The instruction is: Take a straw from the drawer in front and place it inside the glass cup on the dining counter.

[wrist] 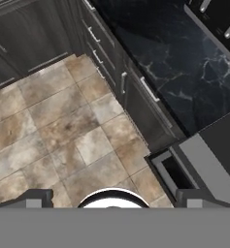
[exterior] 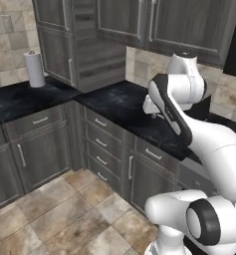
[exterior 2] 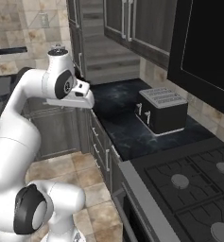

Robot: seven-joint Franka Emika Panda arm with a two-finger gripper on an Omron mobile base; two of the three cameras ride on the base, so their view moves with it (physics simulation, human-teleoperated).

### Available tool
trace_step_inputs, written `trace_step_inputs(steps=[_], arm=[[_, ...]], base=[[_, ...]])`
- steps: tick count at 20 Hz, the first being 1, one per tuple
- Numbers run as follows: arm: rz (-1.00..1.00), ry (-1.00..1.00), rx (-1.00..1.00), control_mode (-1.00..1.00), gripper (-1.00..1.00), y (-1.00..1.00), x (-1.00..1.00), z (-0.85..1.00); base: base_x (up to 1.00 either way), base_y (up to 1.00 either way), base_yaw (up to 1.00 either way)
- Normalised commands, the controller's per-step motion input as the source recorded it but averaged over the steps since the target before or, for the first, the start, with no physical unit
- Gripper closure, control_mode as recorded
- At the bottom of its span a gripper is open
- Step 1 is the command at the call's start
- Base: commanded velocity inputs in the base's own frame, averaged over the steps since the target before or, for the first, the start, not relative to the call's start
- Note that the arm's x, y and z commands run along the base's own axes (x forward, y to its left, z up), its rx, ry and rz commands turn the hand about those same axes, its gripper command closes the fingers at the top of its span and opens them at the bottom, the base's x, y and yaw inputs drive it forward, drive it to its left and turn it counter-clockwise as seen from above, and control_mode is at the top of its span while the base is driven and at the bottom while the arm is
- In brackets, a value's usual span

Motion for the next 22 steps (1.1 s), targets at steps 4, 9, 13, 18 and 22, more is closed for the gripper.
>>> trace_step_inputs(steps=[4, 9, 13, 18, 22], arm=[[0.00, 0.00, 0.00, 1.00, -1.00, 0.00, 0.00, 0.00], [0.00, 0.00, 0.00, 1.00, -1.00, 0.00, 0.00, 0.00], [0.00, 0.10, -0.01, -1.00, -1.00, 0.00, 0.00, -0.29], [0.04, 0.30, -0.29, -1.00, -1.00, 0.25, 0.00, -1.00], [0.10, 0.28, -0.40, -1.00, -1.00, 0.23, 0.00, -1.00]], base=[[0.00, 0.00, 0.00], [0.00, -0.01, 0.00], [-0.01, 0.00, 0.00], [0.00, 0.00, 0.00], [0.00, 0.00, 0.00]])
